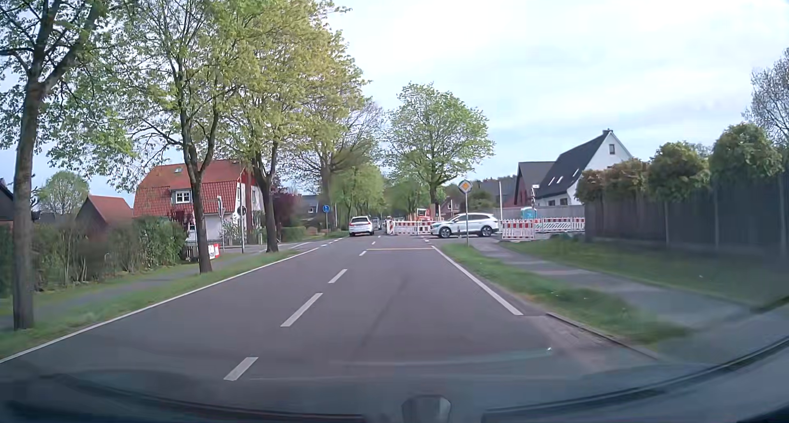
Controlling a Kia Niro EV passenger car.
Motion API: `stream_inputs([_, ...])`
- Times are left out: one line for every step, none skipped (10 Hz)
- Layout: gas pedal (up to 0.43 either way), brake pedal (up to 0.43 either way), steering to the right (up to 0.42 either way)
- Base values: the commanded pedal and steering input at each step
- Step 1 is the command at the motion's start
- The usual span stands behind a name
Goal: Follow the waypoints while adhering to traffic rules and regulations
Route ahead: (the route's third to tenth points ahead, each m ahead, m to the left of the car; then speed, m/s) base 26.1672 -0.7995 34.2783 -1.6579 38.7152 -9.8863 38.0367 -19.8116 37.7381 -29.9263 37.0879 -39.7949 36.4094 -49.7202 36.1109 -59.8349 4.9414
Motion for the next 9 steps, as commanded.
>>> stream_inputs([0.039, 0.000, -0.012])
stream_inputs([0.028, 0.000, -0.013])
stream_inputs([0.028, 0.000, -0.012])
stream_inputs([0.028, 0.000, -0.012])
stream_inputs([0.028, 0.000, -0.012])
stream_inputs([0.020, 0.000, -0.012])
stream_inputs([0.020, 0.000, -0.012])
stream_inputs([0.020, 0.000, -0.011])
stream_inputs([0.020, 0.000, -0.011])
